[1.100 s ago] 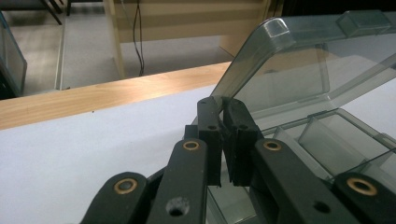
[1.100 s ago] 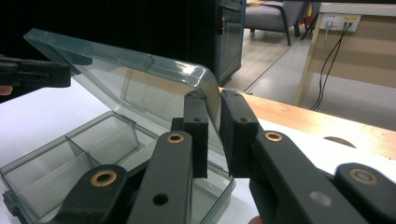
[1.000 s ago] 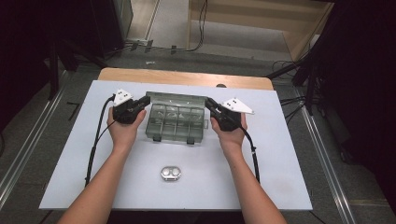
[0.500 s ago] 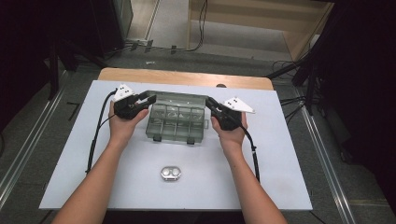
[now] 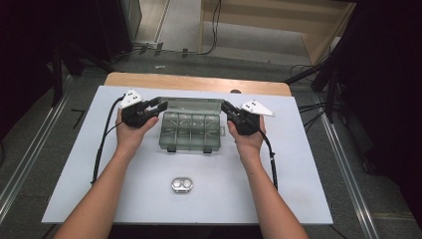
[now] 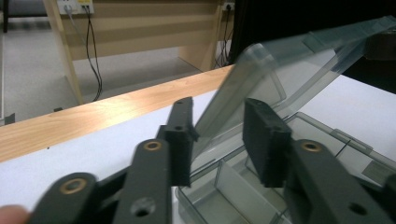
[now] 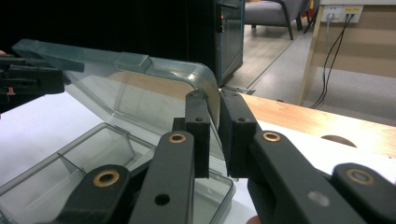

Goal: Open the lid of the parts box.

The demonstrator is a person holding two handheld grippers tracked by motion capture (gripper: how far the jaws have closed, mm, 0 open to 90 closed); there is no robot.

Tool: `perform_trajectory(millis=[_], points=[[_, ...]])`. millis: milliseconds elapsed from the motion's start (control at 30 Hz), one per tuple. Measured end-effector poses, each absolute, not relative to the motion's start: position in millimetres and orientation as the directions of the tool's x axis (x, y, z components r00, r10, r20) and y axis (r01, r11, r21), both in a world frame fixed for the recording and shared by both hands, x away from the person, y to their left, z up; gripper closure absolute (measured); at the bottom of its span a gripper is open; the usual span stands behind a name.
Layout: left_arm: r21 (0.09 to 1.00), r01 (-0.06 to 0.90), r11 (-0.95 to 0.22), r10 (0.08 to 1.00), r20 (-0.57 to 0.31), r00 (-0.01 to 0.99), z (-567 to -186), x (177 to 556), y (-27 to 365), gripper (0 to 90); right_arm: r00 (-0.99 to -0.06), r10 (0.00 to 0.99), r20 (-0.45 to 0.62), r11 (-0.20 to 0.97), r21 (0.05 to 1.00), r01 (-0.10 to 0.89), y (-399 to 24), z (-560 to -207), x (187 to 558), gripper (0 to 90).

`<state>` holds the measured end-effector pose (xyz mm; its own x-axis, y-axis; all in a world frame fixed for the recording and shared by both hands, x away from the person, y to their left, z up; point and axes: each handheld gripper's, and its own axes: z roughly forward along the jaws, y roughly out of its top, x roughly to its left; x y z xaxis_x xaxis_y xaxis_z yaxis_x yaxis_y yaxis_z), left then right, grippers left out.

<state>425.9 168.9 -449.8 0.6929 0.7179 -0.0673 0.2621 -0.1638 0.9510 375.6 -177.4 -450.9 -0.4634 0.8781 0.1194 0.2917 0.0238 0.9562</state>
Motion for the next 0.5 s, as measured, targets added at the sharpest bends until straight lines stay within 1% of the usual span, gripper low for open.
perform_trajectory(millis=[133,200,300,500], points=[[0.952,0.271,-0.144,0.723,-0.086,0.685,-450.2,429.8,168.9,58.6,-0.459,0.879,0.129,0.016,0.954,0.298,-177.4,-450.8,377.1,81.7],[0.951,0.273,-0.144,0.727,-0.085,0.681,-450.7,431.3,169.8,60.1,-0.457,0.88,0.129,0.015,0.954,0.298,-177.0,-450.3,377.9,82.1],[0.947,0.288,-0.14,0.74,-0.093,0.667,-451.9,433.0,171.6,64.7,-0.451,0.883,0.128,0.015,0.954,0.3,-176.9,-449.3,379.6,82.7],[0.94,0.313,-0.133,0.747,-0.113,0.655,-456.0,436.2,173.2,70.6,-0.438,0.889,0.133,0.01,0.951,0.308,-176.1,-447.3,384.3,83.2]])
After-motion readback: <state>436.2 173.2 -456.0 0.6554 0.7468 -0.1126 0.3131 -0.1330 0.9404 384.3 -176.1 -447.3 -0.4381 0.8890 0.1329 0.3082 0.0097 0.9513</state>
